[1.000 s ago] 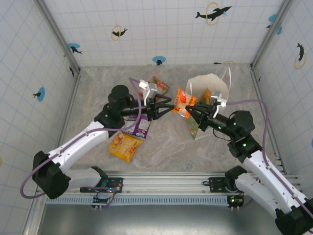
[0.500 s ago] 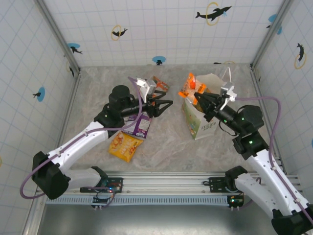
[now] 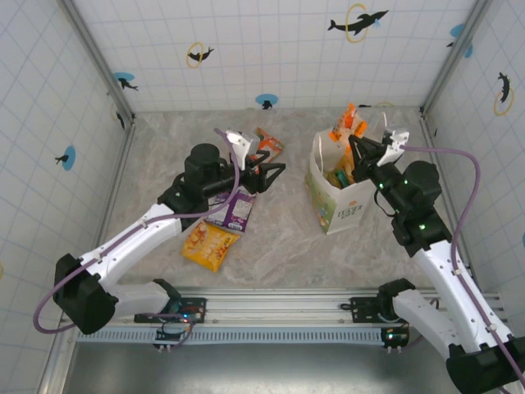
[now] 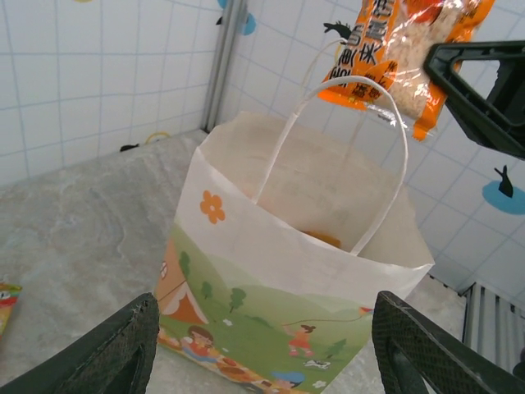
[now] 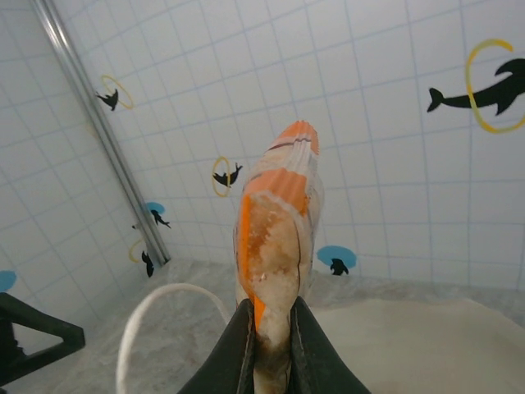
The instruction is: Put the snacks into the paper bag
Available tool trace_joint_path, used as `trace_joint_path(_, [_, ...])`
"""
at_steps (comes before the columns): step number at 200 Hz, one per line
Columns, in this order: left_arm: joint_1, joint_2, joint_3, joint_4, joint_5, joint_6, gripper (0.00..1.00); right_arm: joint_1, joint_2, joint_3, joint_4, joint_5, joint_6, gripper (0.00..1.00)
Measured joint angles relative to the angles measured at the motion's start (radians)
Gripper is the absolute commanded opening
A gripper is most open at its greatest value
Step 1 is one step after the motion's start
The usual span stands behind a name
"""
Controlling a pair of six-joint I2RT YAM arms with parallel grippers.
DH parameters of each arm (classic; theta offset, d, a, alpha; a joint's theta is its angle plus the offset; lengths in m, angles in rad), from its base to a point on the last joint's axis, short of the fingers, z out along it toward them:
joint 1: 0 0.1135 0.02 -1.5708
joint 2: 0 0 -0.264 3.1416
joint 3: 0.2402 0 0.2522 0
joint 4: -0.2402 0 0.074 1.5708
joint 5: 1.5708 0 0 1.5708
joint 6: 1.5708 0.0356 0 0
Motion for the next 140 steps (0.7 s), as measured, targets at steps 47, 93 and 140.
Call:
trace_joint_path(47, [0.000,0.006,0.000,-0.014,-0.043,-0.024,0.70,-0.041,0.030,-0.009,-0.042,0.024,-0.006,0.15])
trace_joint_path(93, [0.002,0.027,0.000,-0.024,-0.074,-0.082,0.70,-0.061,0.046,-0.009,-0.070,0.027,-0.005,0.35])
trace_joint_path(140, [0.037,0.050,0.004,-0.030,-0.071,-0.167,0.70,-0.062,0.033,-0.009,-0.074,0.004,0.016,0.38])
